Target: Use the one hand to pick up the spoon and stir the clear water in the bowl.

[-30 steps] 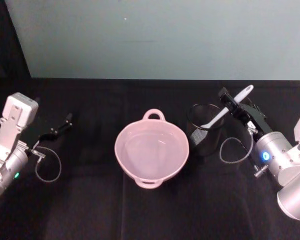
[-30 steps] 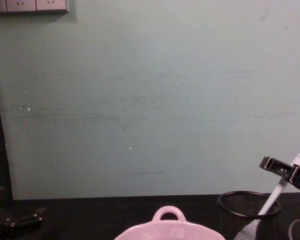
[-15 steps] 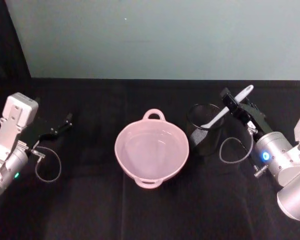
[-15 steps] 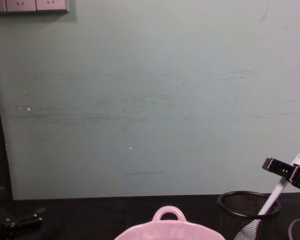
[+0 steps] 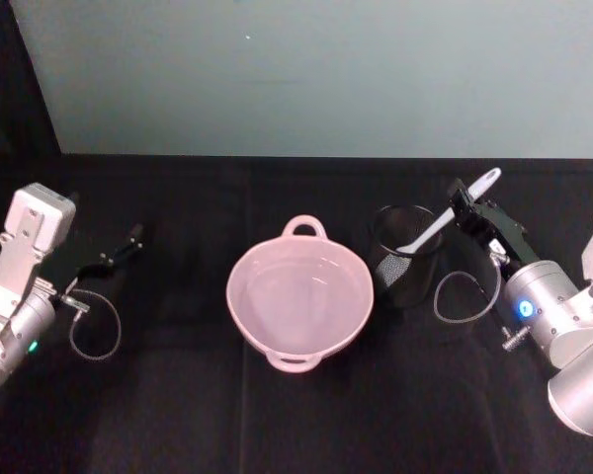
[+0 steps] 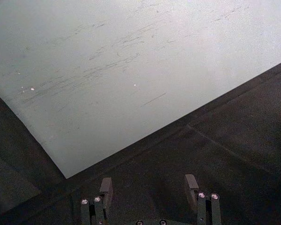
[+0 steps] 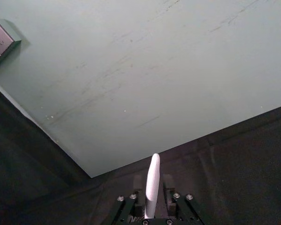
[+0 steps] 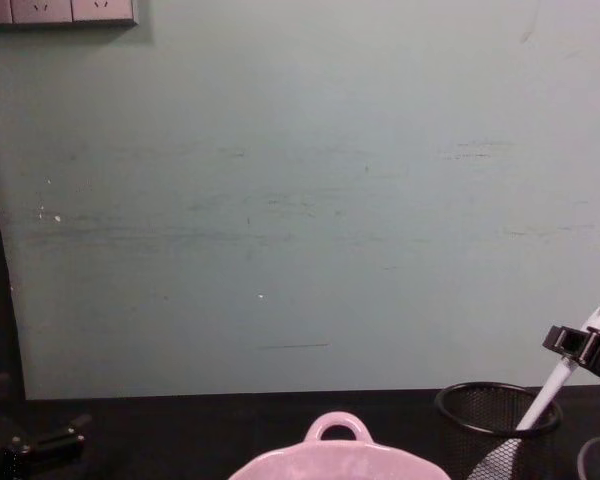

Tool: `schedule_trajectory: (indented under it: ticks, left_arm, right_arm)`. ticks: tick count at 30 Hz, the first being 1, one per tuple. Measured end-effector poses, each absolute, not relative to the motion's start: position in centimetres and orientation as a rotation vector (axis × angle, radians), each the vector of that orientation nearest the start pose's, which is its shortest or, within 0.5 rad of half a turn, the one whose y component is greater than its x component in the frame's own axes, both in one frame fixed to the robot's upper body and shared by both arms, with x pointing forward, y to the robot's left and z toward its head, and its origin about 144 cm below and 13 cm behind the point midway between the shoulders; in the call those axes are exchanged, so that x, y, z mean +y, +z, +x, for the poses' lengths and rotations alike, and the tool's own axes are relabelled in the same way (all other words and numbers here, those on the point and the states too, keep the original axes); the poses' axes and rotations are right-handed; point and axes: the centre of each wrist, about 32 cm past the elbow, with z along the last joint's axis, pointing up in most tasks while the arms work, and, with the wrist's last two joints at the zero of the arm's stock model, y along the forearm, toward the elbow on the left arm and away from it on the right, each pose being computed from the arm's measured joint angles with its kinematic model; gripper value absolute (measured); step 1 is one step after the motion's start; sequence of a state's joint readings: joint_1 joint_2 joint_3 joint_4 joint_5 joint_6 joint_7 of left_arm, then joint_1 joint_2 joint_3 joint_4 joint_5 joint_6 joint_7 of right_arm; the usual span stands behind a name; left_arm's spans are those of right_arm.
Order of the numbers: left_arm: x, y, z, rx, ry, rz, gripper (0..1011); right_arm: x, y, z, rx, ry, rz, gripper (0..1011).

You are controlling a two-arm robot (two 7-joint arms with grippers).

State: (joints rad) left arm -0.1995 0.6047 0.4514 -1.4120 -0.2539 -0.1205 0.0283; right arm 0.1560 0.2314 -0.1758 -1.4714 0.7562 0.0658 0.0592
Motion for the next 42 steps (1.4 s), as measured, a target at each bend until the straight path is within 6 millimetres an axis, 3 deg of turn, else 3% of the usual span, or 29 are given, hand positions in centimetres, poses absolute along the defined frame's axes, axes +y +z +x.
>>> schedule_trajectory:
  ticks: [7, 21, 33, 42]
  left_arm:
    - [31.0, 114.0, 48.9, -0.285, 1.248, 0.304, 1011]
    - [31.0, 114.0, 48.9, -0.285, 1.248, 0.304, 1011]
    - [31.0, 114.0, 48.9, -0.285, 1.248, 0.304, 1011]
    - [31.0, 114.0, 48.9, -0.285, 1.248, 0.304, 1011]
  right_arm:
    - [-24.7, 116.0, 50.0, 0.434, -1.311, 0.33, 120]
    - [-24.8, 116.4, 49.7, 0.371, -1.267, 0.335, 114]
    - [-25.4, 120.2, 48.6, 0.173, -1.189, 0.283, 114]
    - [-26.9, 124.0, 47.7, -0.076, -1.085, 0.155, 116]
